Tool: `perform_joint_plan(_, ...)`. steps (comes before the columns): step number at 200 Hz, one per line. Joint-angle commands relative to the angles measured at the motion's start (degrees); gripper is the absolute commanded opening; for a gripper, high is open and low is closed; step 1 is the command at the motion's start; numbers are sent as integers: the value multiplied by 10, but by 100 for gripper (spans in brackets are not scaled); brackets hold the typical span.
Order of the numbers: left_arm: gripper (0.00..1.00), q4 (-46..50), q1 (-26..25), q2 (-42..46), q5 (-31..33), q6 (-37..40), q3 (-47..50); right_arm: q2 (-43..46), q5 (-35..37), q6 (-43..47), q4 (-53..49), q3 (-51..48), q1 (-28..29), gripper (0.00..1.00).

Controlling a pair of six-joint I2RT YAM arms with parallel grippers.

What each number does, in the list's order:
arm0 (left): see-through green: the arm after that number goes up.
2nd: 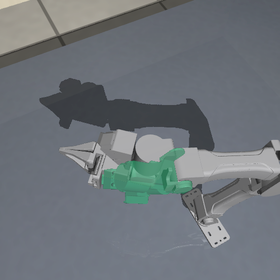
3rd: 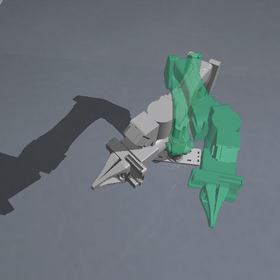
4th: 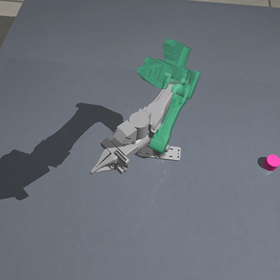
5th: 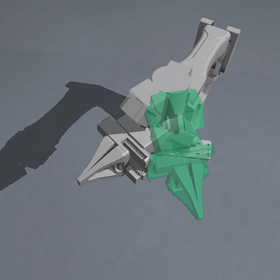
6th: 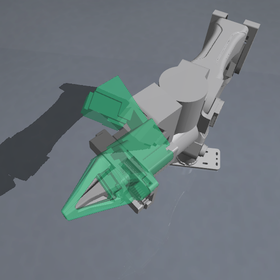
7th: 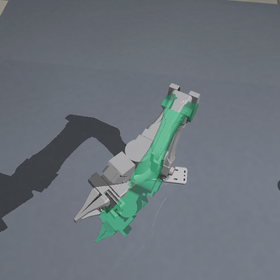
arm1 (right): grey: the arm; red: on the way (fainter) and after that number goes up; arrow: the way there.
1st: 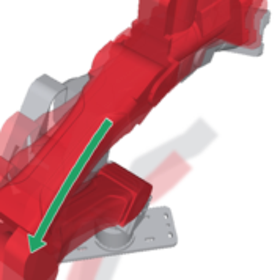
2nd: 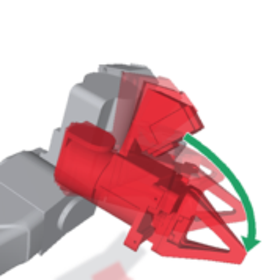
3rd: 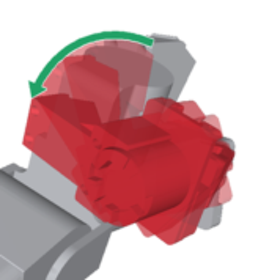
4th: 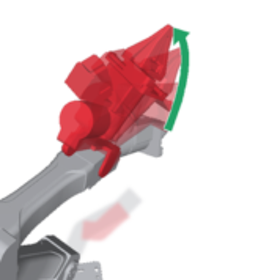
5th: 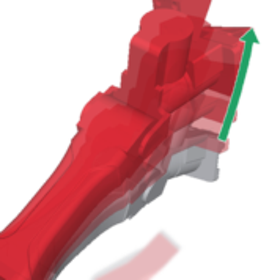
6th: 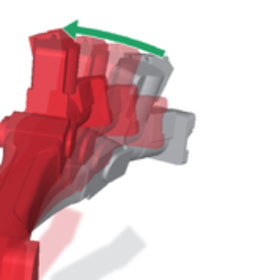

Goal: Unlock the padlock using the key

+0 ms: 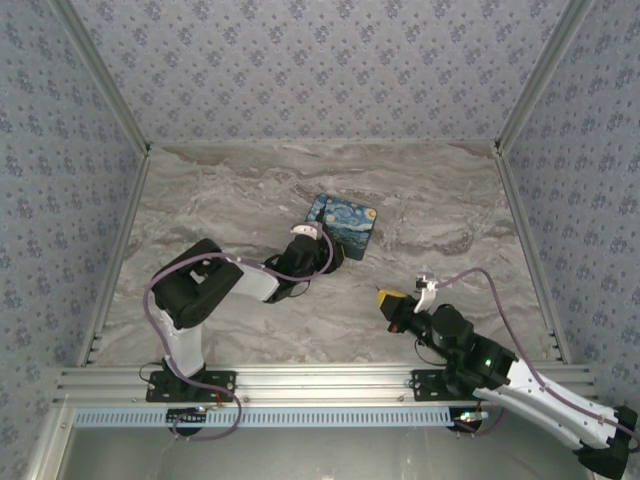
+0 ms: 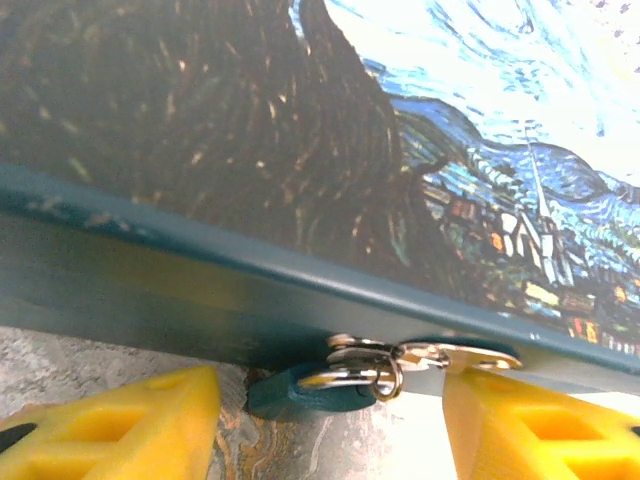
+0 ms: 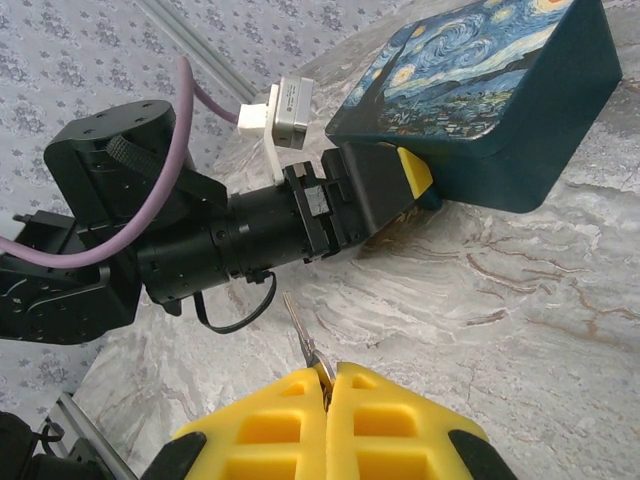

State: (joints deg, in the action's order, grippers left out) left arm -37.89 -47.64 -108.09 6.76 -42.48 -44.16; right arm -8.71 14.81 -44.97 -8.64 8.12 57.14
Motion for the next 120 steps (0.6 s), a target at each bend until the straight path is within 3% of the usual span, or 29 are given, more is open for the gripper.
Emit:
perform_joint_plan(1,67,92,-5,38,20,17,9,15,13,6,-25,5,3,0)
perform_joint_plan(53,80,198,26,143,55,46,2,18,13,5,-27,4,3,0)
perform_joint_plan(87,90,228,80,163,17,42,-18,19,13,5,-26,5,2,0)
perform_joint_plan(120,95,263,105,126,-22,46,-68,18,13,4,-26,4,2,0)
